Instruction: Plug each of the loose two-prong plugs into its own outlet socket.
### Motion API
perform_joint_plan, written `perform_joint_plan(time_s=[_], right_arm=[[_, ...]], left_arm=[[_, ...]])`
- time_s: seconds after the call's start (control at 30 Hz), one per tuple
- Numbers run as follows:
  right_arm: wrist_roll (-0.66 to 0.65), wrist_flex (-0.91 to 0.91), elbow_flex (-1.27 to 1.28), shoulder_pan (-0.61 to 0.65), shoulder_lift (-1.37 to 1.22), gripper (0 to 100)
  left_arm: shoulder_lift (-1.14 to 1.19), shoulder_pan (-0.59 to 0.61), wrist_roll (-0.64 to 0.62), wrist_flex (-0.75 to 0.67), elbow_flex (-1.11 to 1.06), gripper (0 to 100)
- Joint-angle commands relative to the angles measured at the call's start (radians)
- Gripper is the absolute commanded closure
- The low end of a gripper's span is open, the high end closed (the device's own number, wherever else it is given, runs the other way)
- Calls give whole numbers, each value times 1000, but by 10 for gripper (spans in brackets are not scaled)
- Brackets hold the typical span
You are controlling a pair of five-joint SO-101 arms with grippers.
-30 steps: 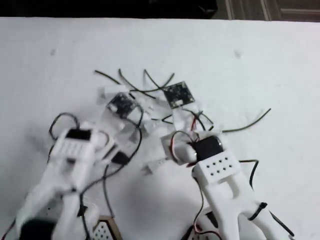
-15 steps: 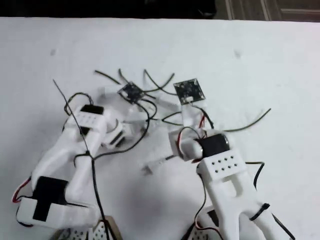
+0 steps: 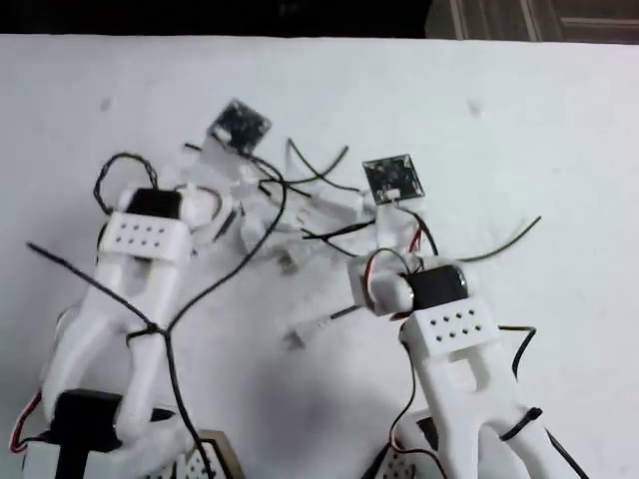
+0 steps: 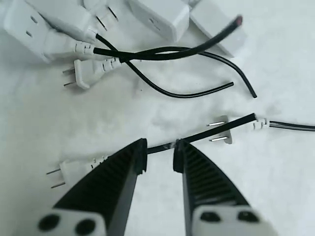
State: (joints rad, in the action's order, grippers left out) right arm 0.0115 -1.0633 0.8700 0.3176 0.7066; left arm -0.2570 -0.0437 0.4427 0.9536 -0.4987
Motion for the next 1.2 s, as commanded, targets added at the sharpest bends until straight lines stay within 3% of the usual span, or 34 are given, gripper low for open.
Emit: perform_joint_plan(time_s=[0.0,0.23,0.43,0.57,0.73,0.83,1.03,1.17], right_arm=[[-2,18,-23,-18,30,909],[-2,16,-23,-18,30,908],[-2,16,-20,-16,30,908],[-2,15,-20,-15,30,908],[-2,15,-20,-12,30,908],[-2,15,-20,-12,30,909],[-2,15,-18,-16,30,909],[-2,15,-18,-16,30,910]], left_arm=[[8,10,-20,2,129,921],[200,10,-40,66,276,944],[223,33,-109,195,344,644],[222,74,-127,249,425,649],[228,24,-52,361,391,653],[248,-15,-52,313,302,653],[358,-53,-61,80,143,656],[426,-53,-78,64,180,759]])
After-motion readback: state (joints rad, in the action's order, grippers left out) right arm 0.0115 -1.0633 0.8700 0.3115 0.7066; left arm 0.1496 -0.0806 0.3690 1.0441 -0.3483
